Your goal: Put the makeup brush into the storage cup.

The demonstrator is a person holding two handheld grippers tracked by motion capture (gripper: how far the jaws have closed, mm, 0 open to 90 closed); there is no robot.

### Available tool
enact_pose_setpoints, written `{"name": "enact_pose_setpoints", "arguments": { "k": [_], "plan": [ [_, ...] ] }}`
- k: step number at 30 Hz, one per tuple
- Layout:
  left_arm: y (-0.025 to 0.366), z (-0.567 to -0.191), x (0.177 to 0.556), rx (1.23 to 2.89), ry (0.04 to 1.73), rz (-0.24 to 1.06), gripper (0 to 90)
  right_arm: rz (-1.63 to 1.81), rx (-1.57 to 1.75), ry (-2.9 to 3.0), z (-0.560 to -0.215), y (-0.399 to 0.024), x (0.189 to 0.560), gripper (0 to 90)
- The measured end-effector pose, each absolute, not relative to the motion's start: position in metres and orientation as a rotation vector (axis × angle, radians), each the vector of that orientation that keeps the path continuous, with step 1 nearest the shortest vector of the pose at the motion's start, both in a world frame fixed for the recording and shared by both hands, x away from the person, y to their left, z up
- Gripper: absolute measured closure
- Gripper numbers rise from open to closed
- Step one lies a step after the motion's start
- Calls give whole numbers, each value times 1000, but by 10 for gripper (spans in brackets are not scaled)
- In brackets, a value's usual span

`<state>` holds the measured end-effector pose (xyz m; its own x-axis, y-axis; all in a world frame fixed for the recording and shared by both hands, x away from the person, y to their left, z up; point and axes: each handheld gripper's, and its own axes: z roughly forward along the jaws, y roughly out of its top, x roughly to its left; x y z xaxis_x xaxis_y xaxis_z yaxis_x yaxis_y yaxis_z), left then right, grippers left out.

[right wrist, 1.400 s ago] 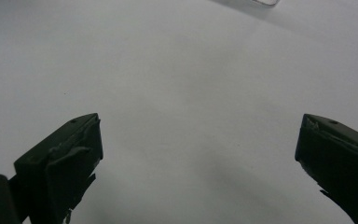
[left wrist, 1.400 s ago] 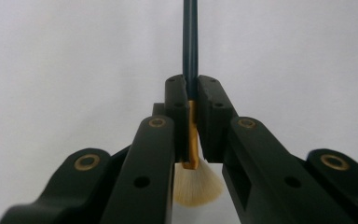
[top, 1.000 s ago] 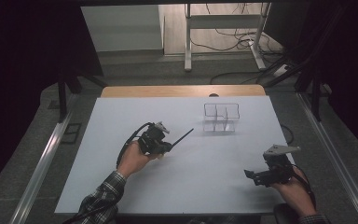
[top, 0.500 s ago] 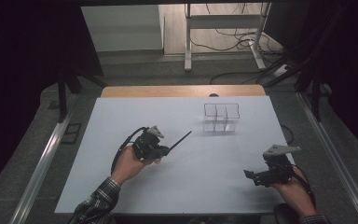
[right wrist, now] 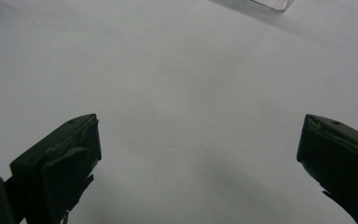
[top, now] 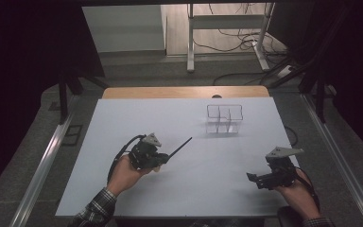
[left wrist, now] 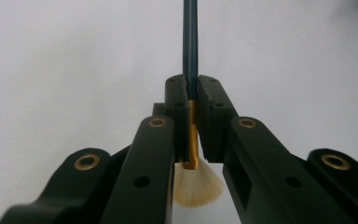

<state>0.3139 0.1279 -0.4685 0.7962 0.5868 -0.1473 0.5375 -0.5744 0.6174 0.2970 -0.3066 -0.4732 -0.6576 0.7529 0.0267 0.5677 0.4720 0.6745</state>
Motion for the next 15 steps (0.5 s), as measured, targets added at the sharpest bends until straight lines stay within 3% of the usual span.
{"name": "enact_pose_setpoints", "arguments": {
  "k": [15],
  "plan": [
    [131, -470, 286, 2298, 794, 87, 838, 962, 1092, 2450, -472, -303, 295, 0]
  ]
}}
